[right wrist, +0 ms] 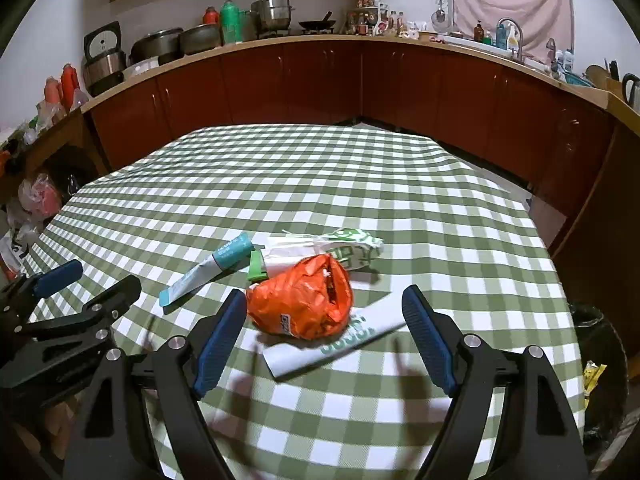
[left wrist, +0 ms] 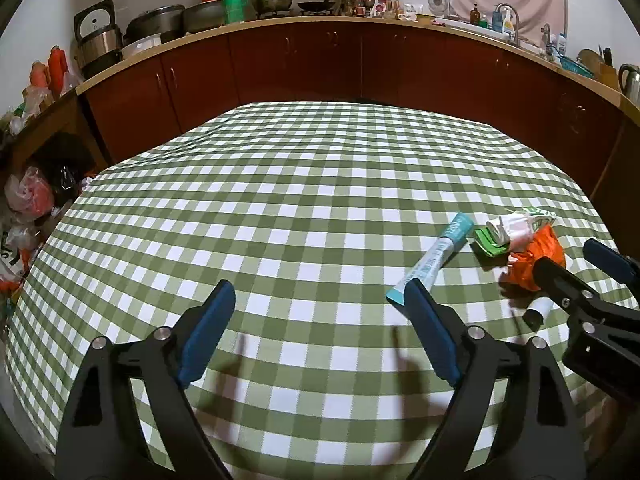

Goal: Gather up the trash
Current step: 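Grasp the orange plastic bag with the right tool, then grasp the teal-capped white tube with the left tool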

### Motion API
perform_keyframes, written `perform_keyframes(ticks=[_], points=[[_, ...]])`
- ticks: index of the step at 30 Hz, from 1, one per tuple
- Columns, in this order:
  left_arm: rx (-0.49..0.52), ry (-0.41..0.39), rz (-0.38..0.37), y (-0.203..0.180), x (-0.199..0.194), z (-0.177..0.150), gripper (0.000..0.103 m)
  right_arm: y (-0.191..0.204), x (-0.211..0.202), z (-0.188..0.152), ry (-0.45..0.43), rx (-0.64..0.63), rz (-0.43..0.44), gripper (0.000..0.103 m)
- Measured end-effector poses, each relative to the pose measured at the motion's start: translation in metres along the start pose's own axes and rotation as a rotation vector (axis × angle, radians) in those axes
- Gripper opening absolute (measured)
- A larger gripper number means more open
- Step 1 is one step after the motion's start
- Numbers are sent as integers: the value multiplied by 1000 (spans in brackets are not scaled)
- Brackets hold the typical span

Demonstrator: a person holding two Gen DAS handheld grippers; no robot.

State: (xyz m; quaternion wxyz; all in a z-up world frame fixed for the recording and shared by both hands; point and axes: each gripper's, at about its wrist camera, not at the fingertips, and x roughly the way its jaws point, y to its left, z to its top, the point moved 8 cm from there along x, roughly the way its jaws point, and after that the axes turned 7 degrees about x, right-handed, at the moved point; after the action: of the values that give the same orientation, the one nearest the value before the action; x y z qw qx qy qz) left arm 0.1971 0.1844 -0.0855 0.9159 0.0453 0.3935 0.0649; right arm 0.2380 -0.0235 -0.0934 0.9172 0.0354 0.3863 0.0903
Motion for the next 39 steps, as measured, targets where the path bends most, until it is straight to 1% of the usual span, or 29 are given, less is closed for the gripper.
perform_keyframes(ticks=[4, 6, 7, 8, 9, 13, 20, 26, 29, 32, 34, 35, 37, 38, 39], points=[[2, 3, -5, 3, 5, 0, 86, 7, 7, -1, 14, -19, -13, 77], [1, 4, -12, 3, 7, 1, 86, 8, 9, -1, 17, -24, -18, 75], [0, 4, -20, 2, 8, 1, 86, 9, 10, -2, 23, -27, -20, 69], [-1, 5, -24, 1, 9, 2, 86, 10, 11, -3, 32, -28, -15, 60], [0, 4, -29, -1, 9, 3, 86, 10, 12, -4, 39, -27, -14, 57], [13, -3, -40, -9, 10, 6, 86, 12, 11, -5, 38, -26, -5, 55], [46, -10, -61, -28, 14, 12, 86, 4, -3, -1, 0, -26, -11, 55], [83, -2, -80, -49, 20, 16, 86, -17, -18, 3, -38, -28, -59, 55], [99, 22, -99, -59, 26, 18, 79, -34, -22, 3, -42, -9, -79, 55], [107, 58, -123, -66, 33, 16, 66, -51, -25, 1, -41, 17, -97, 55], [108, 77, -134, -69, 37, 15, 56, -61, -26, 0, -39, 30, -105, 55], [109, 83, -141, -70, 38, 13, 54, -65, -26, -1, -38, 36, -108, 55], [112, 76, -153, -72, 38, 13, 41, -72, -27, -2, -37, 46, -113, 55], [116, 74, -156, -74, 37, 13, 37, -75, -27, -4, -36, 48, -114, 55], [123, 70, -158, -76, 37, 12, 27, -77, -28, -5, -35, 50, -114, 55]])
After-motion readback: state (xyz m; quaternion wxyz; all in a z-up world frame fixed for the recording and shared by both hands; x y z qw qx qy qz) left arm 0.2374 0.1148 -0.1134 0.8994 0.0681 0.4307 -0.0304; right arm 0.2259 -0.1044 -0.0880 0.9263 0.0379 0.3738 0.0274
